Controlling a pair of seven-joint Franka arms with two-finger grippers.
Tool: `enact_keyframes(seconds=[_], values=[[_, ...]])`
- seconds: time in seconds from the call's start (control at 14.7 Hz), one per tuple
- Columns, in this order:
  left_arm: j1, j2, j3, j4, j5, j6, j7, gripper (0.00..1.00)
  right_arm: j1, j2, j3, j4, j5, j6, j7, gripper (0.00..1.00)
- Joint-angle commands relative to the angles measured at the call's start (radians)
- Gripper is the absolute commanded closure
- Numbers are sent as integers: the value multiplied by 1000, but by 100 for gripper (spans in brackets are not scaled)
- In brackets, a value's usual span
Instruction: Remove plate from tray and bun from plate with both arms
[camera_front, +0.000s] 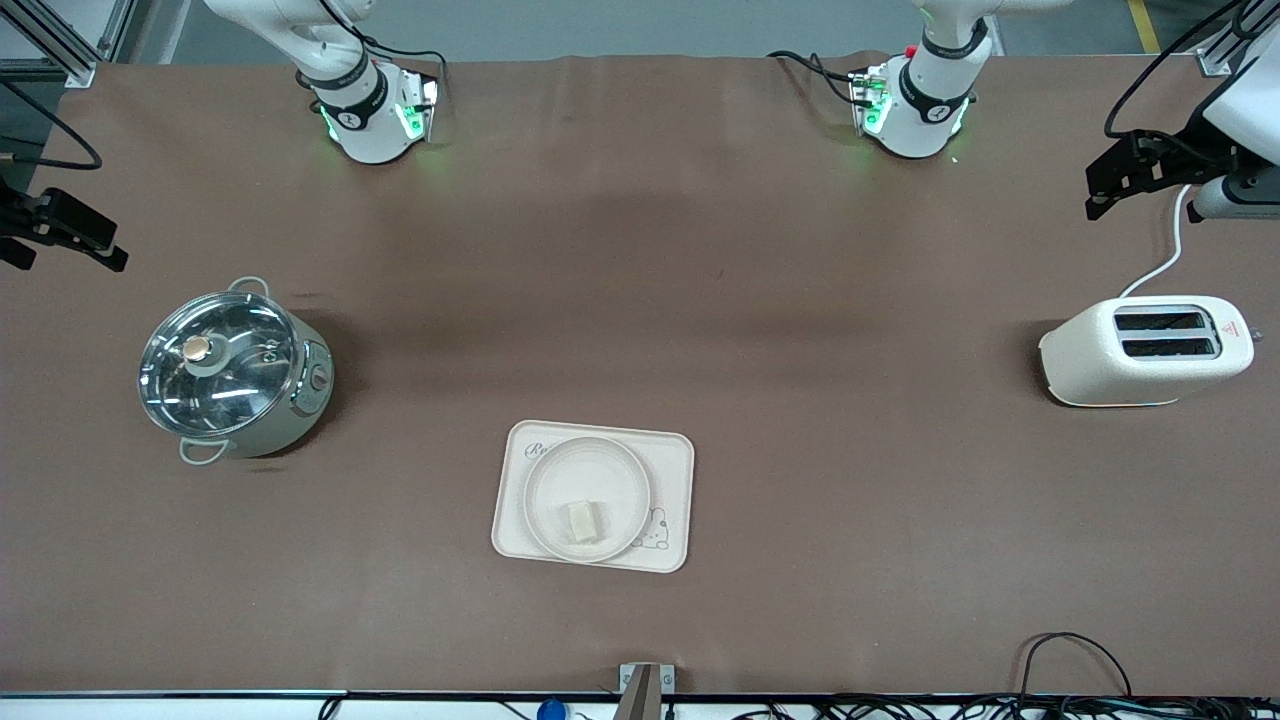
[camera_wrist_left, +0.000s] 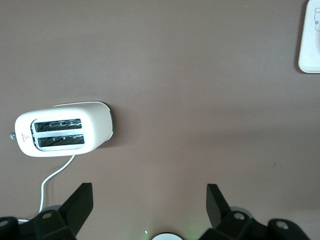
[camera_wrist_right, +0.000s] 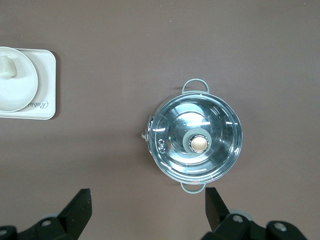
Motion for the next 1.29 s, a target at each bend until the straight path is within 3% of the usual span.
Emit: enact_keyframes(seconds=[0.0,0.34,0.61,1.02,1.23], values=[[5,53,-2,4,-13,-6,-14,0,128,162,-2,183,-6,-58,197,0],[6,57,-2,6,-13,-3,-15,0,66,163,-8,185,-3,-45,69,0],[6,57,-2,4,-13,-3,-15,0,78,163,-3,183,-2,-45,78,0],[6,60,-2,4,-13,-3,-15,0,94,166,-2,146,72,9,175,0],[6,60,-2,4,-13,-3,-15,0,160,191,-2,142,72,50,285,0]])
